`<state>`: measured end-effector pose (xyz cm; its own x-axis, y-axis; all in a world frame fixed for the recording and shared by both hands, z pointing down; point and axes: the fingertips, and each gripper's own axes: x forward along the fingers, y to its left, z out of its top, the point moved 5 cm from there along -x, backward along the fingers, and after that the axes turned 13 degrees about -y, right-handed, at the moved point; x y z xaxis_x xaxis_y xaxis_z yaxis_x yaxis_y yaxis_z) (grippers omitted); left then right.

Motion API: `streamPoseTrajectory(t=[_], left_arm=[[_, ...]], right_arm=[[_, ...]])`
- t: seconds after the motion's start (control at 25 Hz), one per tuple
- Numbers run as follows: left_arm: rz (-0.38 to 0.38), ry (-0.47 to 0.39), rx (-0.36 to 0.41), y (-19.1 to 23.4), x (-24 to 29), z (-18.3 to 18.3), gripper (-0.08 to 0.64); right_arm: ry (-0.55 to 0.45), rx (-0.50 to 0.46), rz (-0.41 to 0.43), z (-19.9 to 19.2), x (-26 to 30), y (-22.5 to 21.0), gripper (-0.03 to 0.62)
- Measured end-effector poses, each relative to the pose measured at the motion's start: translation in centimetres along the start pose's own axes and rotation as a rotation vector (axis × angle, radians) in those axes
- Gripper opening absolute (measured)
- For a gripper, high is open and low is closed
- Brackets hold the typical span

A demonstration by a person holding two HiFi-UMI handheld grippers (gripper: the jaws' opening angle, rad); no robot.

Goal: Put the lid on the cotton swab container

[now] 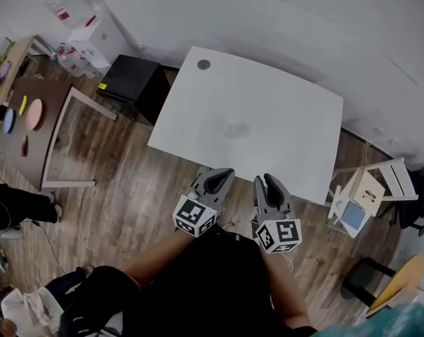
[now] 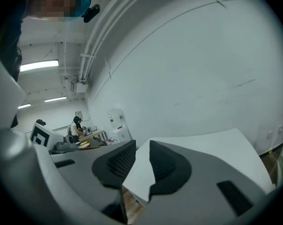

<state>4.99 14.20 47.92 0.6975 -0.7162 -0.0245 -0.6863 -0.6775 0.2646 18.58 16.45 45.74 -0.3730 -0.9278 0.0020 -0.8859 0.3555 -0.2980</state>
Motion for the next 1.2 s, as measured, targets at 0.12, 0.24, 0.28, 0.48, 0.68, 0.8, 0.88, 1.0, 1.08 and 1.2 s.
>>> streamPoseTrajectory(t=[0.12,0.24,0.28,0.48,0.68,0.8,0.88,1.0,1.08,1.2], left_arm=[[0.038,-0.031,0.084,-4.4,-1.8,0.6,0.012],[0.089,-0.048,0.100,-6.4,-3.6,1.2,0.012],[0.100,-0.052,0.101,-6.8,-4.1,1.4,0.012],[0.153,-0.141,0.139,-8.4,-6.5,3.4,0.012],[0.080,-0.137,0.170,-10.2,-7.1,3.8,0.012],[0.074,-0.134,0.171,-10.9,-8.3,3.5,0.012],[0.076,-0.141,0.182,-11.5,-8.9,3.7,0.012],[0.087,-0.171,0.195,-12.8,-9.4,3.5,0.012],[0.092,-0.176,0.206,-13.6,-9.7,3.3,0.012],[0.093,-0.169,0.220,-14.7,-10.0,3.2,0.012]], right_arm=[[-0.012,-0.028,0.022,0.1,-3.3,1.1,0.055],[0.001,-0.036,0.047,0.3,-5.8,2.6,0.040],[0.001,-0.040,0.051,0.5,-6.5,3.1,0.037],[-0.054,-0.110,0.015,2.9,-8.7,4.8,0.035],[-0.103,-0.168,-0.041,4.0,-10.3,7.0,0.035],[-0.103,-0.213,-0.027,4.1,-10.8,9.1,0.035],[-0.100,-0.243,-0.023,3.9,-11.2,9.7,0.035],[-0.097,-0.262,-0.059,3.6,-12.2,9.4,0.035],[-0.090,-0.276,-0.064,3.4,-12.6,9.2,0.035],[-0.074,-0.298,-0.058,3.1,-13.8,8.9,0.035]])
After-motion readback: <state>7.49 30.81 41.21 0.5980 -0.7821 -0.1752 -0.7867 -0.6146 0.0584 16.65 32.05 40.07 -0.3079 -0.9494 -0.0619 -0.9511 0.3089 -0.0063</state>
